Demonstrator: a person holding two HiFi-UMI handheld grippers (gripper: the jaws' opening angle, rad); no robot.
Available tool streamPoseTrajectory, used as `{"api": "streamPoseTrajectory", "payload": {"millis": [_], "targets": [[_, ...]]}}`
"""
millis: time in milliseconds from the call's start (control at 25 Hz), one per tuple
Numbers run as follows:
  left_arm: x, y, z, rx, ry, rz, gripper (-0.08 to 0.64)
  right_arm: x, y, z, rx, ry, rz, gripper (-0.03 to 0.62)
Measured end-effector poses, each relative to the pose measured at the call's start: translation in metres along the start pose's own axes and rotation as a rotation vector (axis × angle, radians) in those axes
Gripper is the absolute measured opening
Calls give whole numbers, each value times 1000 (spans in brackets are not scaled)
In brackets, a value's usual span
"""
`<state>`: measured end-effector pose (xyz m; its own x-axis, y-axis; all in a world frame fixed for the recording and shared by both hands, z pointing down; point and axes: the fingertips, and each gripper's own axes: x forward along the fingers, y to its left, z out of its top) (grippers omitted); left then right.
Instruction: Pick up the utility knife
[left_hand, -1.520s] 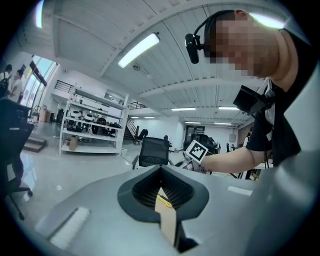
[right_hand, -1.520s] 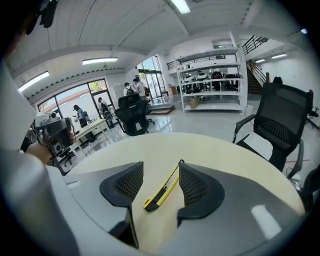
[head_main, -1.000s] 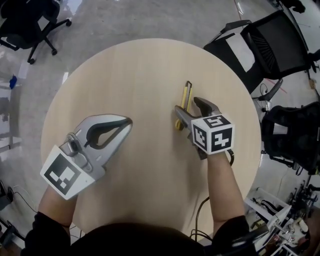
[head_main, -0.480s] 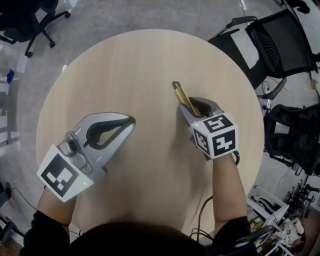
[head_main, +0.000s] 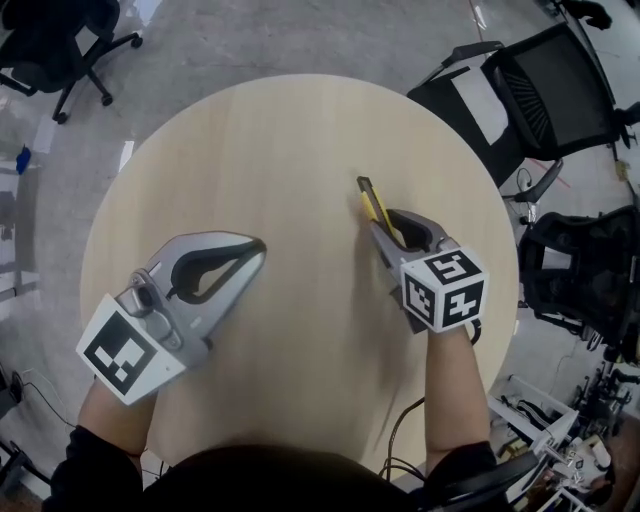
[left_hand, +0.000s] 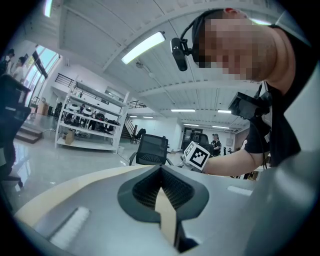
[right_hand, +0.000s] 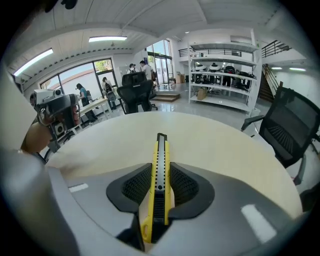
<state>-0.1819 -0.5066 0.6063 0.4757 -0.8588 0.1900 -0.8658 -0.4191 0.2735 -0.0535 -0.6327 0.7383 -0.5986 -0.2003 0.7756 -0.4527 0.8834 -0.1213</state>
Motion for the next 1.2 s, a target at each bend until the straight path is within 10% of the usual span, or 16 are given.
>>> {"api": "streamPoseTrajectory", "payload": {"millis": [1200], "targets": [[-176, -153, 198, 87, -282, -19, 0, -297, 104, 102, -30, -325, -146, 129]]}}
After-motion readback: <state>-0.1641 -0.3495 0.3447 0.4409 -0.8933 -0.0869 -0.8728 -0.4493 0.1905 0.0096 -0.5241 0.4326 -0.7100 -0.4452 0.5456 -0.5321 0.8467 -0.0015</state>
